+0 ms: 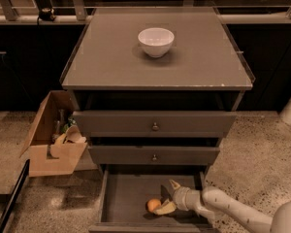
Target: Pick orange from bottom drawer and place on counter
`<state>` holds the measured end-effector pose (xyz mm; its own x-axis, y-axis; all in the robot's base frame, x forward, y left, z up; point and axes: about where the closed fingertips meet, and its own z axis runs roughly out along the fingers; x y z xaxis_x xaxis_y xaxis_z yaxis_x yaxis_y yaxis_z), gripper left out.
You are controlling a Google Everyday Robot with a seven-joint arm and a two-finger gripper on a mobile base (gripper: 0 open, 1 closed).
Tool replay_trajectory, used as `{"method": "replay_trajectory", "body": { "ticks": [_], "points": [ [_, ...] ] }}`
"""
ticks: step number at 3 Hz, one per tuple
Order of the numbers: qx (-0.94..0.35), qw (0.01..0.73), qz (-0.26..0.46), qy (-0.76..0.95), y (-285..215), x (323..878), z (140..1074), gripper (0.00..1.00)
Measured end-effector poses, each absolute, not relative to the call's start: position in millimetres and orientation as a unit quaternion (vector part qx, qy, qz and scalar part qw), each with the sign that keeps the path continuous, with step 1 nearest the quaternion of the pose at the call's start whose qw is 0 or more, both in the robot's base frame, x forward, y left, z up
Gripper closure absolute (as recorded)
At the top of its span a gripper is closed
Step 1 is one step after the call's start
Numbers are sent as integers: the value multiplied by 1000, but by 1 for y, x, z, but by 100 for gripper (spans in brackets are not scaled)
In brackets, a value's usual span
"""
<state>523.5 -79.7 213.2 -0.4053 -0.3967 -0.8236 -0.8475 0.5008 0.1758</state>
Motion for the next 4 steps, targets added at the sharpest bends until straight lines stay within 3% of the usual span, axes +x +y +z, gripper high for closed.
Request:
{"method": "replay_trajectory", "body": {
  "ticks": [2, 4],
  "points": [
    [-378, 393, 230, 806, -71, 538, 188, 0],
    [-382, 393, 244, 800, -70, 531, 170, 0]
  ]
}}
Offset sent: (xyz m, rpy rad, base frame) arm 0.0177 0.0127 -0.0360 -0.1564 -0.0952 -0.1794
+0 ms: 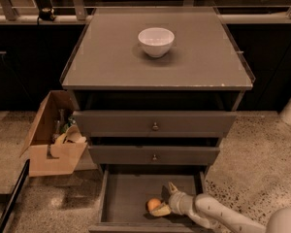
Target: Pick orange from bottom drawer and place on counter
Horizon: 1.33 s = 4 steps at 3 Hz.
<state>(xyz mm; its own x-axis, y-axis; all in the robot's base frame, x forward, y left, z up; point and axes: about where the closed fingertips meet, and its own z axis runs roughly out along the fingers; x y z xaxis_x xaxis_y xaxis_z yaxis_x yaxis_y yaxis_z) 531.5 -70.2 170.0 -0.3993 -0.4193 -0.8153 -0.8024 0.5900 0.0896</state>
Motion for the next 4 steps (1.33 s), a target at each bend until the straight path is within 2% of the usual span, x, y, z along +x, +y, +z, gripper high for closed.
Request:
{"method": "replay_trajectory", "body": {
  "ticks": [3, 4],
  "points": [
    [-372, 394, 250, 802, -54, 526, 120, 0],
    [-371, 388, 251, 806, -53, 526, 113, 3]
  ]
}}
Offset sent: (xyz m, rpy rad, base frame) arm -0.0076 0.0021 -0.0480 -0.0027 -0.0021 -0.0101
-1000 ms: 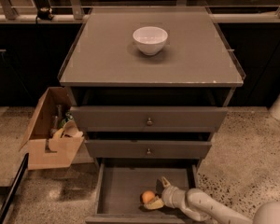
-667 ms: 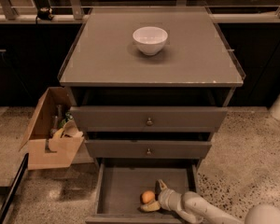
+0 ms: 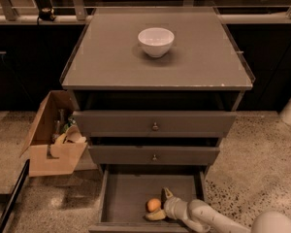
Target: Pick orange from bottom drawer and place on counter
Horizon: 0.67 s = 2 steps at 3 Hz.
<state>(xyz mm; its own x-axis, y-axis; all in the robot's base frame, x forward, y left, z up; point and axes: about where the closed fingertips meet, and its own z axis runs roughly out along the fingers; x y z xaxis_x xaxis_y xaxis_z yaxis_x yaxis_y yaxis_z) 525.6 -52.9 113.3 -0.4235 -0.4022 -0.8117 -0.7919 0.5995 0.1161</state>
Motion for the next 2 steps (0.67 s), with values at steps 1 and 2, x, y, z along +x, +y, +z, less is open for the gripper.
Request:
{"method": "replay_trajectory", "body": {
  "ticks": [1, 2],
  "points": [
    [-371, 388, 251, 806, -53, 526, 113, 26],
    [-371, 388, 251, 806, -53, 526, 113, 49]
  ]
}}
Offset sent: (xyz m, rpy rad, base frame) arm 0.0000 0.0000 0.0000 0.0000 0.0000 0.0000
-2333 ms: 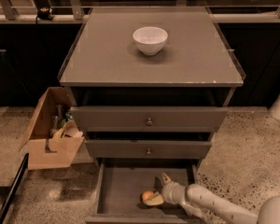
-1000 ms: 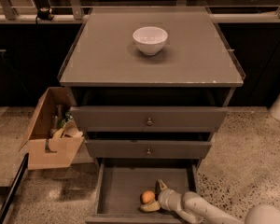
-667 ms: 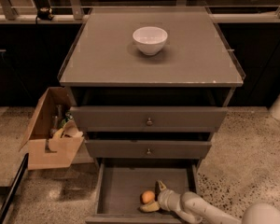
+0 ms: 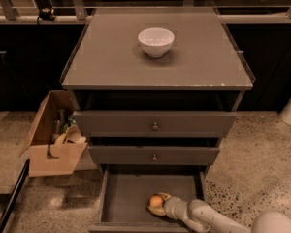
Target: Pick orange from bottom drawer and place on counter
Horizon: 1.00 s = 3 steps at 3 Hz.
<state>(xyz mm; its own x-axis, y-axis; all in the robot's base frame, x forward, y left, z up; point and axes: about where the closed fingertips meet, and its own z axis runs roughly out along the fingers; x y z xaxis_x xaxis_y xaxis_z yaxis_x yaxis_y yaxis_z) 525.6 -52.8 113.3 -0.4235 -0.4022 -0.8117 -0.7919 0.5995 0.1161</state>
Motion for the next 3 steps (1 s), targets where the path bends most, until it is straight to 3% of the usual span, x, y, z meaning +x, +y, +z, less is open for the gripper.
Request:
{"method": "replay_trajectory", "body": {
  "ticks": [2, 3],
  "points": [
    [-370, 388, 256, 804, -52, 525, 115, 100],
    [-367, 387, 280, 798, -49, 525, 125, 100]
  ]
}}
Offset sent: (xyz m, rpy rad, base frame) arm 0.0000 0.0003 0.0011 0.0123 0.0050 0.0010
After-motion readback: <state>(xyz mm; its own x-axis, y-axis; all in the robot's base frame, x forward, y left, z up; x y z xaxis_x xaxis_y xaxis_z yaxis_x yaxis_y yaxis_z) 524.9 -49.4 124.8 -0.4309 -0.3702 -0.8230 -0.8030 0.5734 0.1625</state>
